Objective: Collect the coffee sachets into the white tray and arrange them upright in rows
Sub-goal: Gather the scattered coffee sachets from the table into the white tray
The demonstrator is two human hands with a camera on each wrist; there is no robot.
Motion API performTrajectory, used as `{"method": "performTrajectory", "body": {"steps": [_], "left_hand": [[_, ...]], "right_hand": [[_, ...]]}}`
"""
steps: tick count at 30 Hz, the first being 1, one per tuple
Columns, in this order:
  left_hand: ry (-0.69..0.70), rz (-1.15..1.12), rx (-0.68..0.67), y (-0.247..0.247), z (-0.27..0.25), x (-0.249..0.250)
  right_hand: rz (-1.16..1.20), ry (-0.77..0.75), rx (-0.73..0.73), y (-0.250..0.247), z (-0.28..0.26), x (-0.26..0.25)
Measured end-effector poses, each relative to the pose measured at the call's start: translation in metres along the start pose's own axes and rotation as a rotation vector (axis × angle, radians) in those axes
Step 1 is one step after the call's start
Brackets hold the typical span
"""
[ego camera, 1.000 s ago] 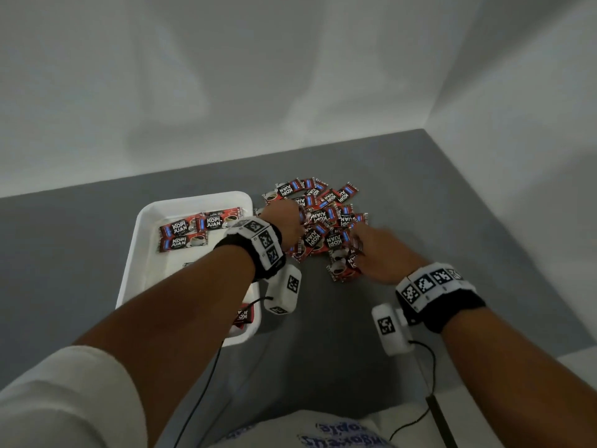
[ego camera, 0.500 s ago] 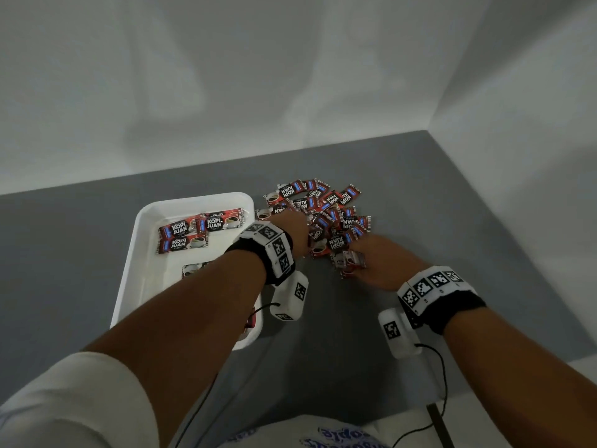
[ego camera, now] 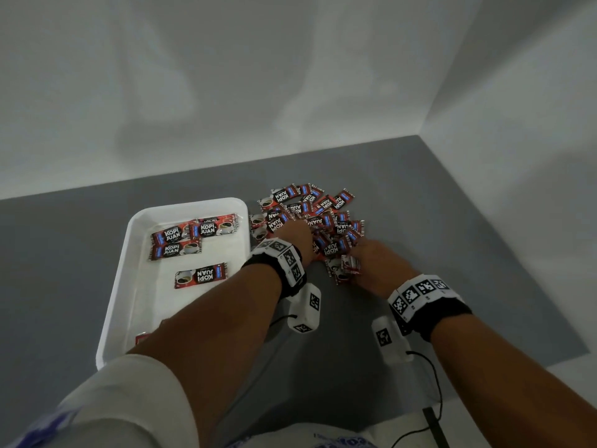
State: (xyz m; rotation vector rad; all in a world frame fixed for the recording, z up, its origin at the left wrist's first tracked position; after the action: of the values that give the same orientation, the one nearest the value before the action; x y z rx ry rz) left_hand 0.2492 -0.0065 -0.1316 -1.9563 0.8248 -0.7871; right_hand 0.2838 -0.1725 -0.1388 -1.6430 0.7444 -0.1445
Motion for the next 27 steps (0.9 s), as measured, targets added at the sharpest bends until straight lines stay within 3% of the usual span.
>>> {"method": "performTrajectory", "body": {"steps": [8,12,14,21,27], "left_hand": [[0.06,-0.119,-0.006,-0.014,-0.009,0.003],[0.058,-0.22,0.042,-0.029,-0.013,-0.004],[0.03,-0.184,0.086,-0.034,-0.017,-0.009],[0.099,0.288,0.035,-0.017,-0.026,-0.012],[0.163,0.336,0.06,-0.008,-0.027,-0.005]], "right_hand": [[0.037,0.001,-0.061,0.001,-0.005,-0.001],[0.1,-0.013,-0.008,-0.011,-0.003,-0.002],[0.092,-0.019,-0.011,-0.013,0.001,-0.004],[-0.077,-0.015,-0.076,-0.001,0.009,-0.008],[-0.082,0.011,-0.066,0.002,0.006,-0.007]]}}
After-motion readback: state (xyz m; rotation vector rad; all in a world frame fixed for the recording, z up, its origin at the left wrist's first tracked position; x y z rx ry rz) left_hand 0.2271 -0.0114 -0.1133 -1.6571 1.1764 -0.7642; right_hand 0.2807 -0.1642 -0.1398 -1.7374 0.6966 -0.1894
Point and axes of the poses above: each hand's wrist, its own z-axis towards the middle knuckle, its own y-axis out of the palm, x = y × z, the point moved 7 cm from there along z, towards the middle knuckle, and after that the axes turned 12 degrees about -y, right-handed, at the moved point
